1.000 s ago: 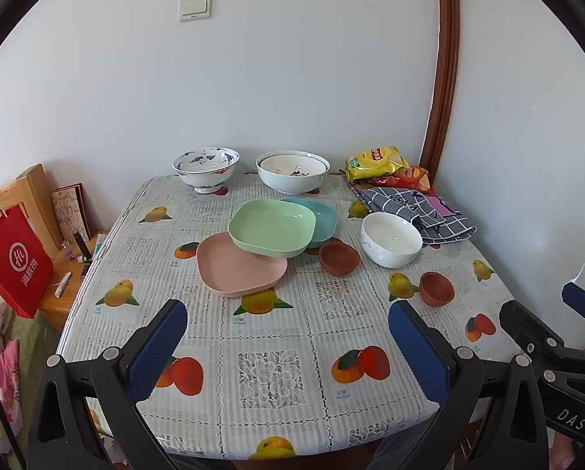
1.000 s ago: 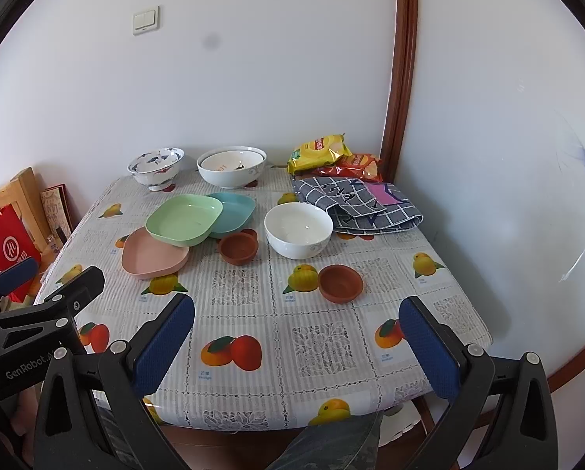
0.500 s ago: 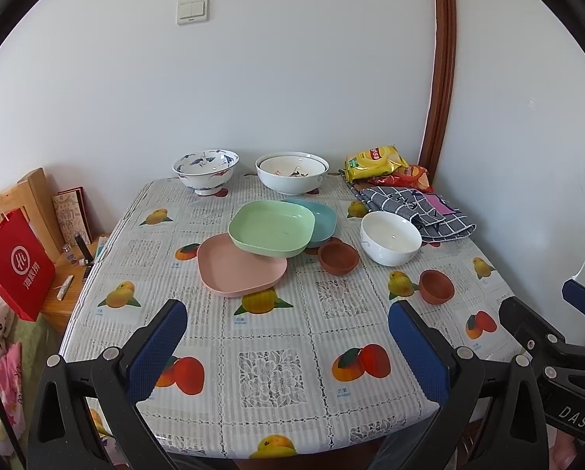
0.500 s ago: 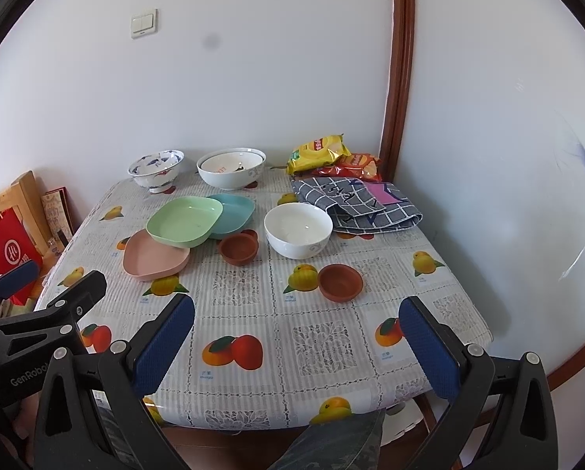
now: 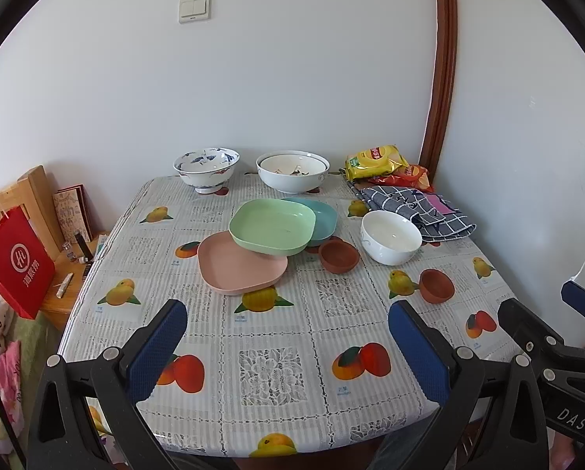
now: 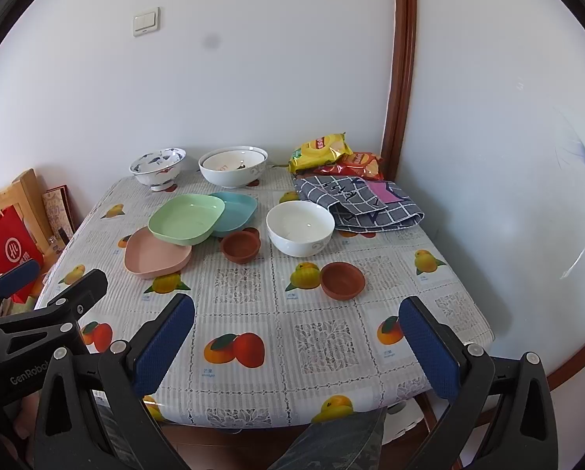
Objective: Organize plates and bowls
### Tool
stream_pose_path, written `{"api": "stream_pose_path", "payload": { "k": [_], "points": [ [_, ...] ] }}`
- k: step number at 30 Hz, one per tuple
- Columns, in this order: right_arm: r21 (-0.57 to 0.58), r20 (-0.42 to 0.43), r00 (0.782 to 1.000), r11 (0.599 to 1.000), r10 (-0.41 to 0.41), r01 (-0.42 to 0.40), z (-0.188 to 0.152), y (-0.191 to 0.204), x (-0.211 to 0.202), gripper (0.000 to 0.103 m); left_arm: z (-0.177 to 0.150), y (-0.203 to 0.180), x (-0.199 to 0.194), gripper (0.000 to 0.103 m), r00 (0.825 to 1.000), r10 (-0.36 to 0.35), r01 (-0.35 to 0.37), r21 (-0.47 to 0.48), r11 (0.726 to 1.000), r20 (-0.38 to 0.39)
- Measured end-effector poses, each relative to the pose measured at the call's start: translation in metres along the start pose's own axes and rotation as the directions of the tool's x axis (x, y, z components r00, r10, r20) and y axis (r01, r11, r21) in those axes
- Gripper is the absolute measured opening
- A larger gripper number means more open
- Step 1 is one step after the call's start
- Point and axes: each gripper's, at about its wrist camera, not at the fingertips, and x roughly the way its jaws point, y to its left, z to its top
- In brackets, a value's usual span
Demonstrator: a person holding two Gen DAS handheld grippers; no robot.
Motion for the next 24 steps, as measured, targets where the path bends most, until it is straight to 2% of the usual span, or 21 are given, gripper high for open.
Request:
{"api": "stream_pose_path", "payload": {
  "k": [24],
  "points": [
    [0.001, -0.005, 1.000, 1.000, 0.002, -0.002, 0.0032, 0.0022, 0.0027, 0.103, 0.0002, 0.0040, 0.0038, 0.103, 1.000, 0.017, -0.017, 0.009, 1.000, -0.004]
  ]
}}
